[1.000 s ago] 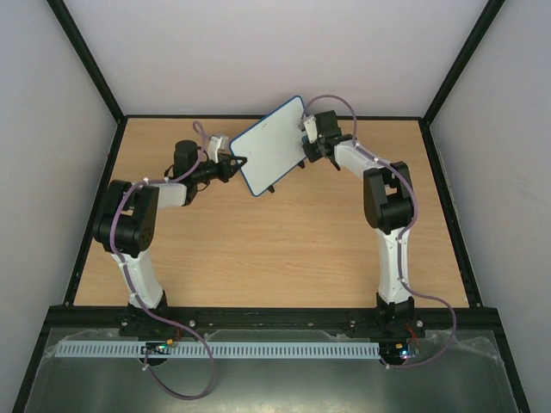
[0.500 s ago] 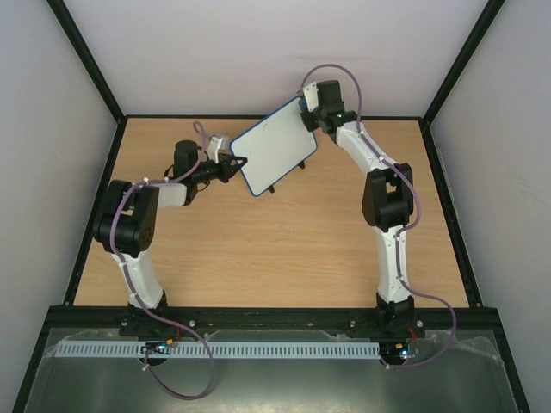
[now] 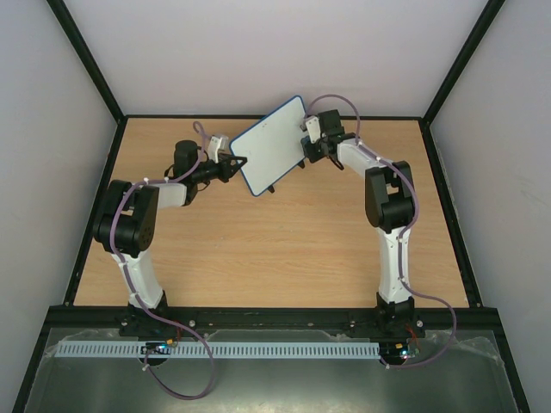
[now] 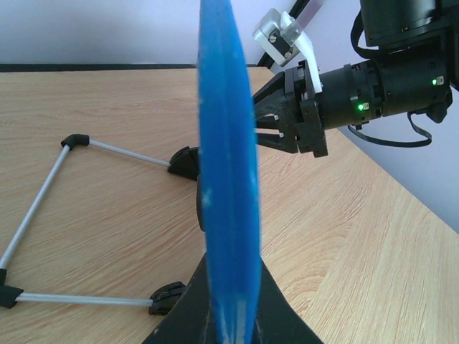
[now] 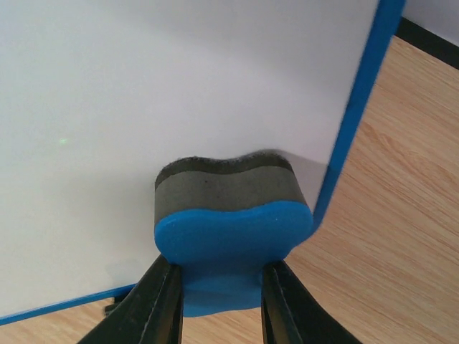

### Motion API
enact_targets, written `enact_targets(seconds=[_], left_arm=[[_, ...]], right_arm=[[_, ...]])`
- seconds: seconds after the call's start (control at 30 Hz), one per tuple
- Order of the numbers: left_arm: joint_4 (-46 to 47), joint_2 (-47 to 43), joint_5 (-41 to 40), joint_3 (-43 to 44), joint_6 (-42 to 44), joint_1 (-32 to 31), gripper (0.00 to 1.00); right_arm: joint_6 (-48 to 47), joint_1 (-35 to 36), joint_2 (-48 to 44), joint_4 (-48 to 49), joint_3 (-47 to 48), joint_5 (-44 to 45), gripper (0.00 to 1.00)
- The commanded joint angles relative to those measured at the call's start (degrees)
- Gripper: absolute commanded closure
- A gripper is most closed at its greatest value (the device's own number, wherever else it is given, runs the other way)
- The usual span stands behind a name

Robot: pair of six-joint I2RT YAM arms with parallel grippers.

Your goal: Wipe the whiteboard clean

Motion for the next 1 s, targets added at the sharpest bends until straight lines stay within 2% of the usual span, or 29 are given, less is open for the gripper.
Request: enact_targets(seconds=[0.0, 0.47, 0.97], left_arm=[[-10.3, 3.3, 8.6, -1.8, 0.6, -2.6, 0.97], [-10.6, 3.5, 8.5, -1.6, 0.7, -3.0, 0.97], [-10.9, 3.5, 8.2, -1.4, 0.8, -3.1, 0.97]], right_arm=[[2.6, 3.4, -3.6, 1.0, 2.2, -8.9, 0.98], [4.0, 17.2, -8.4, 4.5, -2.4, -7.5, 0.98], [0.9, 19.9, -13.0, 5.9, -9.2, -6.8, 0.98]])
